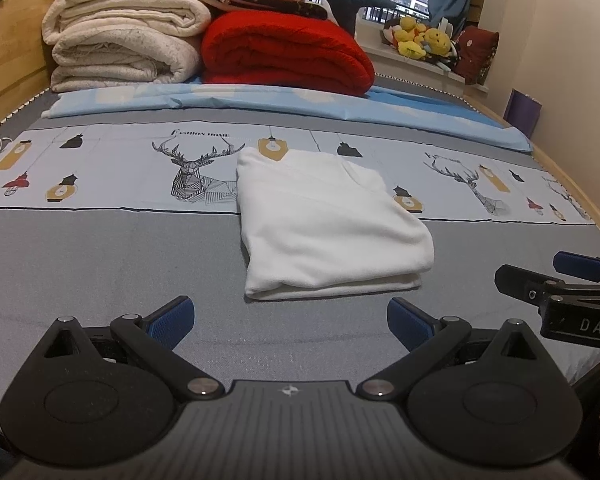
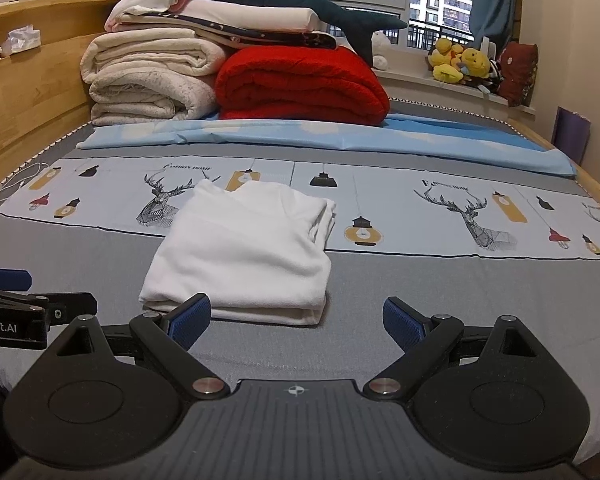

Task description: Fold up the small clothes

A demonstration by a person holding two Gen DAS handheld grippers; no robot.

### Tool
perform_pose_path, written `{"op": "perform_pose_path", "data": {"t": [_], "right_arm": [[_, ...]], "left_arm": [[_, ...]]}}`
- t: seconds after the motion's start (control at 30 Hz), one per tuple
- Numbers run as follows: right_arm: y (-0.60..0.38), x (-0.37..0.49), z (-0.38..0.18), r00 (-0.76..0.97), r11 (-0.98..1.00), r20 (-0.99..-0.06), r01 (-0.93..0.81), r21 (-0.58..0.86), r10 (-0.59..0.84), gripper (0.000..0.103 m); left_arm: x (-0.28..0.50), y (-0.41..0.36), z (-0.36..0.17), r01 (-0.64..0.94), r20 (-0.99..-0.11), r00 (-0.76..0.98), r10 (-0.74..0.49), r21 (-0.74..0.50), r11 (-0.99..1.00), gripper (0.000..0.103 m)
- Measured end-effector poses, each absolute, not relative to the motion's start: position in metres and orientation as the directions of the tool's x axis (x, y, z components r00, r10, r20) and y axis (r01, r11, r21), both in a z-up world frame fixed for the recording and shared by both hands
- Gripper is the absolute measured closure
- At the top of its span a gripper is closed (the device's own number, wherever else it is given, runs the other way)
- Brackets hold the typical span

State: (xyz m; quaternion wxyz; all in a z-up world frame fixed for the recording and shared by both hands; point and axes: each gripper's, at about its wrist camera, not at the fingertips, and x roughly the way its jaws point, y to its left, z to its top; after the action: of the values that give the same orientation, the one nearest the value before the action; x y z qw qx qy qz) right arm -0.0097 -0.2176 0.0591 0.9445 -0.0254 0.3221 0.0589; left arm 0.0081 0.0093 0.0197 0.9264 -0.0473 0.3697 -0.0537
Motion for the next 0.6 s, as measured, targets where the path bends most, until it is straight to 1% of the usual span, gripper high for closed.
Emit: {"op": "perform_pose_path", "data": {"t": [0.6], "right_arm": [[-0.2183,-0.0087,0.0584,0.783,0.990,-0.613,-0.139,-0.008,0.104,0.010]], "left_arm": [[0.0095,0.0080,0.0193,0.068,-0.681,0.719,-0.137,-0.128,0.989,0.000]]}}
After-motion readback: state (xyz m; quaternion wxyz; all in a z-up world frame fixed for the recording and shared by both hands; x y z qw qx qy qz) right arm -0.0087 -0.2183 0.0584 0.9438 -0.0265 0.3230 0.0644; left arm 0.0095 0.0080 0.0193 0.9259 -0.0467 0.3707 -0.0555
